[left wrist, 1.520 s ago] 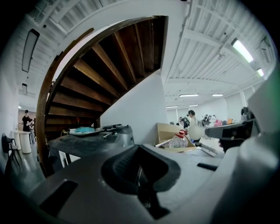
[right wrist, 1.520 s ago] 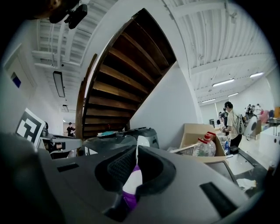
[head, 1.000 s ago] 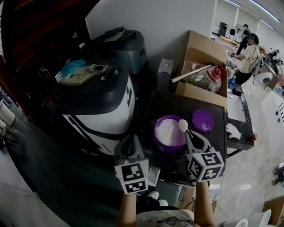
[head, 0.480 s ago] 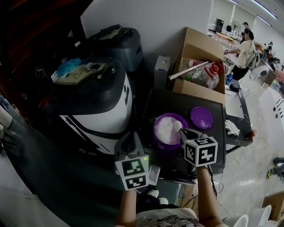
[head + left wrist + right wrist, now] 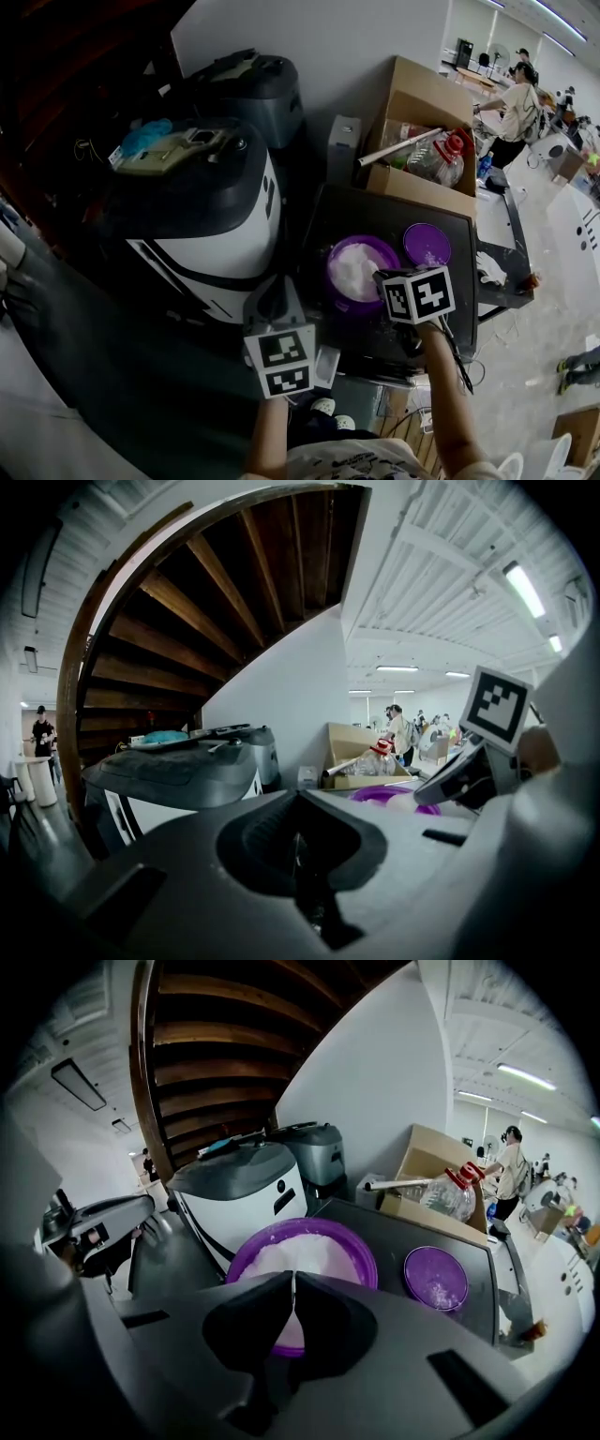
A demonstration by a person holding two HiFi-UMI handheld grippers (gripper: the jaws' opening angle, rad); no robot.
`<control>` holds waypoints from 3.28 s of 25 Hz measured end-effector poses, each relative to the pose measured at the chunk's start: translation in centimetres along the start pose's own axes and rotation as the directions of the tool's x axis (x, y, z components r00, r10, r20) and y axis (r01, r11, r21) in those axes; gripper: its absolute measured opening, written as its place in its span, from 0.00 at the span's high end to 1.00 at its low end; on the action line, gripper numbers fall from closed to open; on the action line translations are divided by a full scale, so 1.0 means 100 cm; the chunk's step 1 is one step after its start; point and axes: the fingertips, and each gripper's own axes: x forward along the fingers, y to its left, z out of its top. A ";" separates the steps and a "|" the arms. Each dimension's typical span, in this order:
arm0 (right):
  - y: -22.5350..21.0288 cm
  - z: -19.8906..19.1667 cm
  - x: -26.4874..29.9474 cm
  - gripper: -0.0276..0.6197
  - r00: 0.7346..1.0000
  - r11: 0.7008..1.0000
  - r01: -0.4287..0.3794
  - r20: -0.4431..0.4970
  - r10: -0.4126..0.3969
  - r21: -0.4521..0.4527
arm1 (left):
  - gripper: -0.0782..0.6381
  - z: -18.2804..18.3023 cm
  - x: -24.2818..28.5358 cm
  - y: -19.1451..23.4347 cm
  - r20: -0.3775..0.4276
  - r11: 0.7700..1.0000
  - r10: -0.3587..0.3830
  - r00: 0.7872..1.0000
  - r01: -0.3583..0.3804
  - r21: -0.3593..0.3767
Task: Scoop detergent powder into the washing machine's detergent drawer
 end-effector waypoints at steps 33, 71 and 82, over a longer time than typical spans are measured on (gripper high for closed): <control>0.032 -0.012 0.022 0.93 0.991 0.995 -0.095 -0.092 0.093 -0.020 | 0.89 -0.013 -0.014 0.015 -0.020 0.999 0.032 0.999 -0.032 -0.015; 0.018 0.004 -0.007 0.93 0.903 0.708 -0.417 0.352 0.248 0.570 | 0.89 0.000 -0.021 0.003 0.008 0.999 0.045 0.999 -0.045 -0.023; 0.025 0.010 -0.022 0.93 0.766 0.388 -0.638 0.602 0.225 0.666 | 0.89 0.003 -0.028 -0.005 0.016 0.999 0.044 0.999 -0.044 -0.017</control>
